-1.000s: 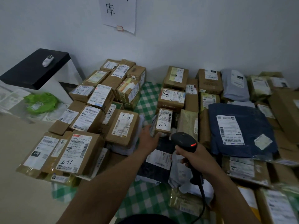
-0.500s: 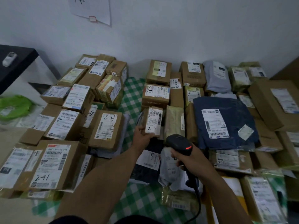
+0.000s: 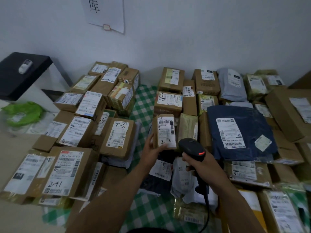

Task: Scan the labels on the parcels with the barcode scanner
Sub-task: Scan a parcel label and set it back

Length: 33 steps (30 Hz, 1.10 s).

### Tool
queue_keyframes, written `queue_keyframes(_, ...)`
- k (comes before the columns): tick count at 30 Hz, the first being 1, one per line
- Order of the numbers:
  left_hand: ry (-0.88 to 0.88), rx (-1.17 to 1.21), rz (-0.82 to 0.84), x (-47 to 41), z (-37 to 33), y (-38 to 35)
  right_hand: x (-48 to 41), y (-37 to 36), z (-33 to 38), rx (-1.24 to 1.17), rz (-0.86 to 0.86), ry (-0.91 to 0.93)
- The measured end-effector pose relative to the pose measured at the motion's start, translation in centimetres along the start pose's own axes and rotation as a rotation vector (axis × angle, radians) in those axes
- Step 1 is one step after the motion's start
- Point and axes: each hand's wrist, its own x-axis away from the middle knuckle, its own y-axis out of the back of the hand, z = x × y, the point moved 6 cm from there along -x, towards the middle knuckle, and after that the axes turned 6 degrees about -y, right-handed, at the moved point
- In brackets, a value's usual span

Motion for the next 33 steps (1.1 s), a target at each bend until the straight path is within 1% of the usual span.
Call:
queue_keyframes(2, 0.001, 0.012, -0.018, 2.2, 0.0, 0.2, 0.2, -0.3, 0.6, -0.035, -0.055, 0.040)
queue_keyframes(4, 0.049, 0.029, -0.036, 4.4, 0.6, 0.4, 0.5, -0.8, 1.2, -0.090, -0.093, 0.082)
queue_keyframes(7, 0.081, 0.005, -0.009, 7.3, 0.8, 0.3, 1.2, -2.0, 1.9, -0.166, -0.033, 0.146)
queue_keyframes(11, 0.072, -0.029, 0.062, 8.9, 0.2, 0.0, 2.3, -2.9, 2.0, -0.148, 0.036, 0.176)
queue_keyframes(14, 0.104, 0.003, 0.039, 9.4, -0.7, 0.4, 2.8, -3.0, 1.9, -0.125, 0.049, 0.173)
queue_keyframes(15, 0.096, -0.023, 0.032, 9.5, -1.0, 0.6, 3.0, -3.1, 1.8, -0.113, 0.056, 0.171)
queue_keyframes(18, -0.006, -0.199, 0.052, 9.4, -1.6, 0.8, 3.5, -3.1, 1.9, -0.072, 0.060, 0.170)
queue_keyframes(19, -0.025, -0.208, 0.051, 9.4, -1.6, 0.7, 3.7, -3.0, 2.0, -0.063, 0.062, 0.178)
queue_keyframes(21, -0.053, -0.208, 0.004, 9.3, -2.0, 0.7, 4.0, -2.8, 2.3, -0.060, 0.063, 0.191)
queue_keyframes(25, -0.190, -0.287, -0.108, 9.1, -3.5, 0.7, 4.7, -2.2, 3.0, -0.040, 0.072, 0.195)
queue_keyframes(29, -0.196, -0.428, -0.230, 8.3, -3.7, 1.4, 5.2, -2.1, 3.5, 0.039, 0.119, 0.175)
queue_keyframes(33, -0.165, -0.553, -0.256, 8.0, -3.8, 1.5, 5.8, -2.4, 3.8, 0.071, 0.189, 0.154)
